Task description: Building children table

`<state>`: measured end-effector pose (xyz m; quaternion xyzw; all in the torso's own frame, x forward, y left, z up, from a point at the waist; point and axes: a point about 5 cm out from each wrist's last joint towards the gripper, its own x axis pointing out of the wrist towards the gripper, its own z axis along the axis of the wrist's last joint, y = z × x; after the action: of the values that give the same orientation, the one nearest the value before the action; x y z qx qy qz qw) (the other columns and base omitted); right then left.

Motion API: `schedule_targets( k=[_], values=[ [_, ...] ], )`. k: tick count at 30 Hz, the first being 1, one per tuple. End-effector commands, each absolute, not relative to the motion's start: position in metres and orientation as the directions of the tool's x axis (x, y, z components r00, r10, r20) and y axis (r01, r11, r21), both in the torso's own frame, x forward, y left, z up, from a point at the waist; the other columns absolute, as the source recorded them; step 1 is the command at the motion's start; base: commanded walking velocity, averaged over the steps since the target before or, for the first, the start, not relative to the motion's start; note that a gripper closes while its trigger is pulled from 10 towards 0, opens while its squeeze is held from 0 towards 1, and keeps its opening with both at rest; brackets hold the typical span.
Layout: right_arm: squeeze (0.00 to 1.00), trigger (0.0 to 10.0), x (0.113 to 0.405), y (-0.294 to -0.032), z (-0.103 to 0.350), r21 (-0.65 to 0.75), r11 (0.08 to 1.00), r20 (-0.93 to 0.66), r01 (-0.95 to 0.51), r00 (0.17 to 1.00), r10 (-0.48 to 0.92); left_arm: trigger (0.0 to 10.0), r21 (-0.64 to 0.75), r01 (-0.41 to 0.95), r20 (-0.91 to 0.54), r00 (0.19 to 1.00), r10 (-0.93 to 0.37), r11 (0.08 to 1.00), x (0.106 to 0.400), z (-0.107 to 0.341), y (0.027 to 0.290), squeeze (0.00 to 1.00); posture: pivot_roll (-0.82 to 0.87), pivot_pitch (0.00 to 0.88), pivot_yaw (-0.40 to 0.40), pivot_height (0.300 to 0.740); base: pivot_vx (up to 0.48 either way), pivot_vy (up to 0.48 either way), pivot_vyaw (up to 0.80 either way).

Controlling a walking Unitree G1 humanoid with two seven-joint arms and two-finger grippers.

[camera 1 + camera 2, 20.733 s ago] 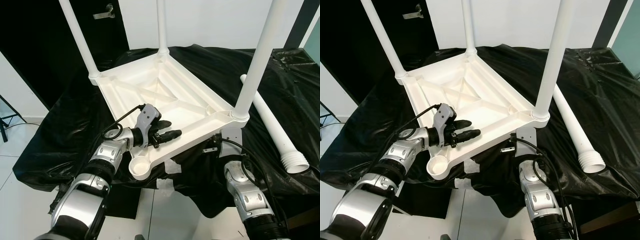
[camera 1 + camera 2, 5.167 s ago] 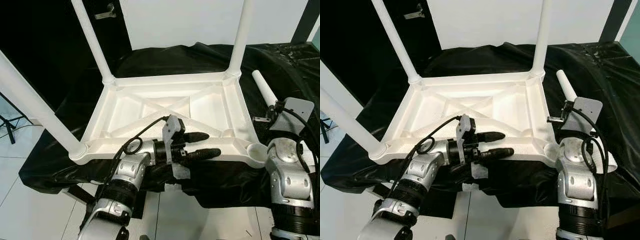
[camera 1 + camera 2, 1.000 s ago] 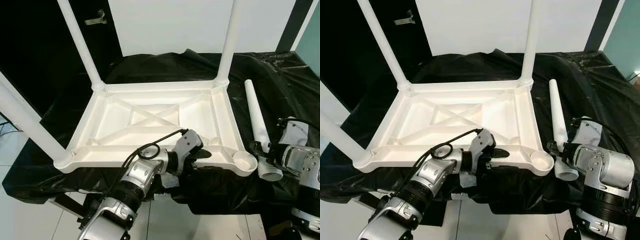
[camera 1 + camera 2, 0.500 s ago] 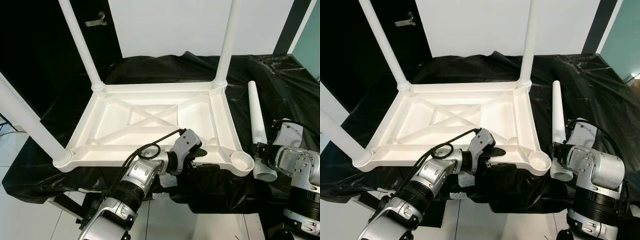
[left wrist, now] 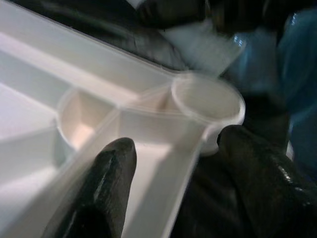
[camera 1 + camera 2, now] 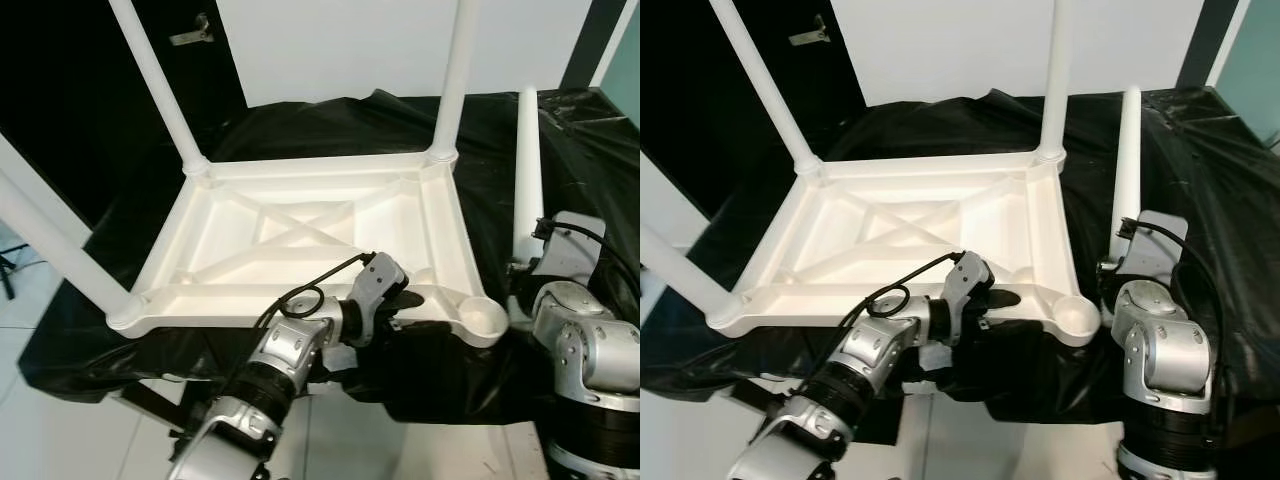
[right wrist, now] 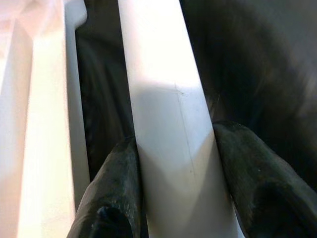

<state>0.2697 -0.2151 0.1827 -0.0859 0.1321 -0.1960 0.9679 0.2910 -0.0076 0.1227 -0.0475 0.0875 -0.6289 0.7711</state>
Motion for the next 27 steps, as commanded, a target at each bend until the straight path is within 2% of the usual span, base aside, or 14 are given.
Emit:
schedule_targets(
  k=[1,2,7,9,13,20,27],
  values=[
    [0.00,10.0,0.268,-0.208,0.197,-0.300,0.873,-0.083,0.385,0.901,-0.426,10.0,-0.230,0.957,0.018,0.185,-0.983,0.176,0.294,0.133,-0.005,0.00,-0.24,0.000,0.094,0.740,0.000,0.000,0.00],
    [0.00,10.0,0.266,-0.208,0.201,-0.342,0.851,-0.027,0.400,0.901,-0.434,10.0,-0.255,0.952,0.057,0.192,-0.980,0.172,0.295,0.137,-0.004,0.00,-0.24,0.000,0.094,0.740,0.000,0.000,0.00],
    [0.00,10.0,0.265,-0.207,0.205,-0.381,0.828,0.026,0.411,0.900,-0.435,10.0,-0.274,0.947,0.091,0.200,-0.976,0.169,0.297,0.139,-0.003,0.00,-0.24,0.000,0.094,0.740,0.000,0.000,0.00],
    [0.00,10.0,0.263,-0.200,0.211,-0.449,0.798,0.139,0.402,0.914,-0.382,10.0,-0.353,0.921,0.186,0.240,-0.953,0.164,0.302,0.145,0.000,0.00,-0.24,0.000,0.093,0.740,0.000,0.000,0.00],
    [0.00,10.0,0.258,-0.189,0.218,-0.491,0.778,0.257,0.393,0.918,-0.302,10.0,-0.406,0.900,0.246,0.273,-0.930,0.156,0.307,0.150,0.004,0.00,-0.24,0.000,0.092,0.740,0.000,0.000,0.00],
    [0.00,10.0,0.250,-0.176,0.226,-0.552,0.704,0.428,0.447,0.876,-0.221,10.0,-0.416,0.896,0.258,0.280,-0.925,0.155,0.308,0.150,0.006,0.00,-0.23,0.000,0.086,0.740,0.000,0.000,0.00],
    [0.00,10.0,0.249,-0.173,0.227,-0.596,0.650,0.487,0.472,0.856,-0.175,10.0,-0.444,0.885,0.291,0.288,-0.912,0.138,0.309,0.153,0.006,0.00,-0.23,0.000,0.082,0.740,0.000,0.000,0.00]
  ],
)
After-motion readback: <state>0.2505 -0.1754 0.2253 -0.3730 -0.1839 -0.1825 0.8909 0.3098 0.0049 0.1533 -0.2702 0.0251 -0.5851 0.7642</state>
